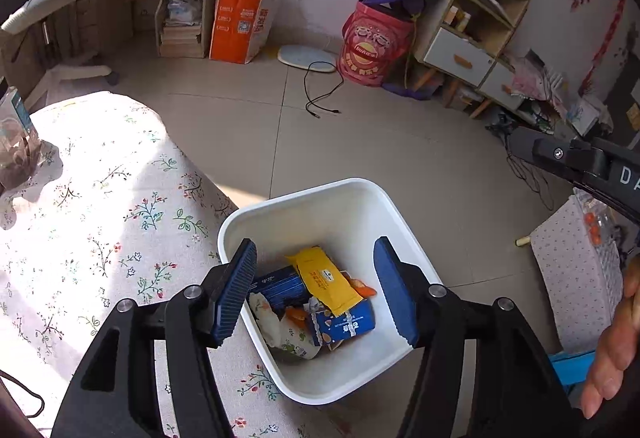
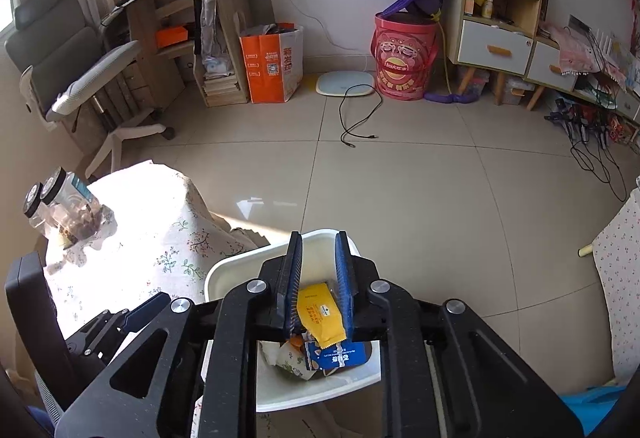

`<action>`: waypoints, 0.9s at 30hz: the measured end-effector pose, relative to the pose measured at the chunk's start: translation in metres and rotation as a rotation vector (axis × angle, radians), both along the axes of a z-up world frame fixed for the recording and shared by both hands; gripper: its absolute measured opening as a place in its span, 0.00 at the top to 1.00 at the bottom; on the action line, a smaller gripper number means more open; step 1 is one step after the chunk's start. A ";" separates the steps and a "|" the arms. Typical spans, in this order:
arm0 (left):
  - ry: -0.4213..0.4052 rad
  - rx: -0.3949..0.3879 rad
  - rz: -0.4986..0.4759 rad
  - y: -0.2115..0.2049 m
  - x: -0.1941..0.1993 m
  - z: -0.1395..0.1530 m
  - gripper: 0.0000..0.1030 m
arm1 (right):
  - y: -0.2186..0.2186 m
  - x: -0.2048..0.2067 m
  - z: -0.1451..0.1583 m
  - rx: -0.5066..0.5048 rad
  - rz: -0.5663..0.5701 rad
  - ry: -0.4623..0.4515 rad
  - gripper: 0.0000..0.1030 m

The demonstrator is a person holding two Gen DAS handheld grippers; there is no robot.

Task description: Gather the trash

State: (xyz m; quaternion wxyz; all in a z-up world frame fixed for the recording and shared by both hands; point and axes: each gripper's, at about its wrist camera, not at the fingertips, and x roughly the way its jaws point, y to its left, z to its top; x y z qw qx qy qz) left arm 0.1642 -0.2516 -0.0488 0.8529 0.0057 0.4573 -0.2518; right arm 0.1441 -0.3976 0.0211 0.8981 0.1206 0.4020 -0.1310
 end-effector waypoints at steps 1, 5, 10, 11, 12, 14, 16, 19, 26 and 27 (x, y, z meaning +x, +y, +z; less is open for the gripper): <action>-0.006 0.016 0.002 0.003 -0.002 0.003 0.39 | 0.003 -0.001 0.003 0.000 0.010 -0.009 0.71; -0.027 0.093 0.037 0.019 -0.015 0.016 0.29 | 0.018 -0.013 0.016 -0.012 0.055 -0.040 0.55; -0.073 0.143 0.087 0.047 -0.038 0.038 0.13 | 0.055 -0.050 0.032 -0.047 0.125 -0.075 0.26; -0.088 0.165 0.096 0.052 -0.043 0.042 0.12 | 0.064 -0.063 0.033 -0.054 0.132 -0.085 0.18; -0.099 0.186 0.097 0.058 -0.050 0.044 0.11 | 0.070 -0.076 0.033 -0.062 0.135 -0.091 0.16; -0.121 0.227 0.095 0.069 -0.063 0.047 0.09 | 0.082 -0.097 0.033 -0.083 0.129 -0.091 0.11; -0.127 0.252 0.109 0.082 -0.074 0.050 0.07 | 0.089 -0.112 0.035 -0.089 0.109 -0.097 0.08; -0.126 0.256 0.127 0.097 -0.090 0.057 0.07 | 0.096 -0.128 0.038 -0.088 0.091 -0.101 0.07; -0.178 0.239 0.106 0.112 -0.127 0.077 0.07 | 0.111 -0.158 0.037 -0.055 0.056 -0.089 0.07; -0.177 0.237 0.107 0.113 -0.129 0.078 0.07 | 0.115 -0.160 0.038 -0.069 0.054 -0.086 0.07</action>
